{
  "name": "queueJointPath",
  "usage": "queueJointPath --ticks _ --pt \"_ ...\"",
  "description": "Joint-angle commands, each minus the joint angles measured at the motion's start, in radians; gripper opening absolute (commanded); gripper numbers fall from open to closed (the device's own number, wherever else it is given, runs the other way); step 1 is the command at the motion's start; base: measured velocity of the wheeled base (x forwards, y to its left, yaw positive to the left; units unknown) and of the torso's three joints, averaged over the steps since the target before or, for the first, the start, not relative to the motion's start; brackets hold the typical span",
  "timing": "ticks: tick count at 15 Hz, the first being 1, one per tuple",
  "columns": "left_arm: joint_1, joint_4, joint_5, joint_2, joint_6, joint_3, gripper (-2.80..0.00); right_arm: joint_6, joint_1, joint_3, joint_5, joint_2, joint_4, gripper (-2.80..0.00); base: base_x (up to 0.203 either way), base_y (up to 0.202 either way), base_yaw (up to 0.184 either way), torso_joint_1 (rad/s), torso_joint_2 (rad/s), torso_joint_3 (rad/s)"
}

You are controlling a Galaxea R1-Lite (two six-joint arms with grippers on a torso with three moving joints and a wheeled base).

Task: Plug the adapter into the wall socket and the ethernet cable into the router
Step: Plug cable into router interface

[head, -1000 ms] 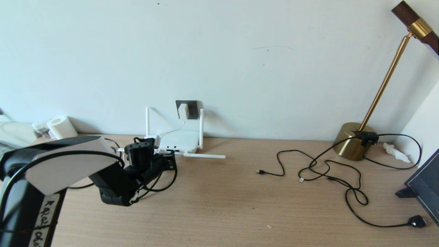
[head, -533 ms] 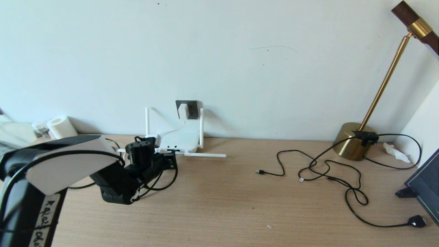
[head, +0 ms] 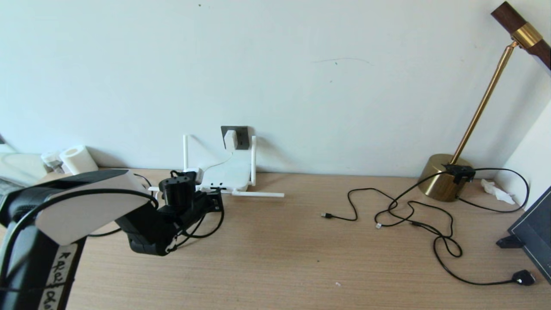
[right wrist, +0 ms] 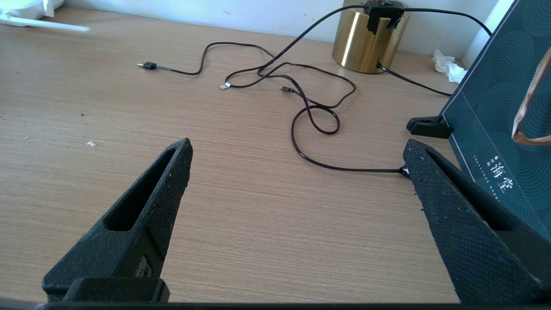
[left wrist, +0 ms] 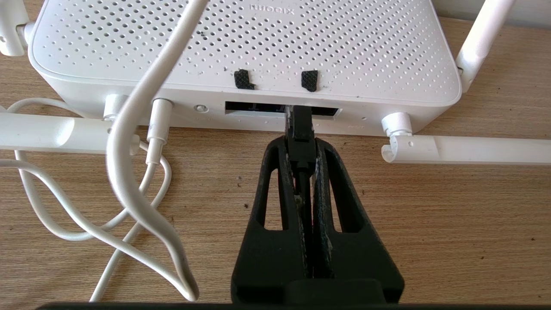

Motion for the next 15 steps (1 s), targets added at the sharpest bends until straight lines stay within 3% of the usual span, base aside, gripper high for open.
queueJointPath --ticks 1,15 --pt "-0.003 -0.003 0.0 0.008 -0.001 -0.015 -2.8 -0.001 0.0 -0.001 0.0 0.002 0.0 0.0 0.0 0.0 0.0 0.0 0.0 0.0" --pt "-0.003 0.026 0.0 0.044 -0.003 -0.052 -2.8 -0.001 0.0 0.001 0.0 0.002 0.0 0.0 0.0 0.0 0.0 0.0 0.0 0.0"
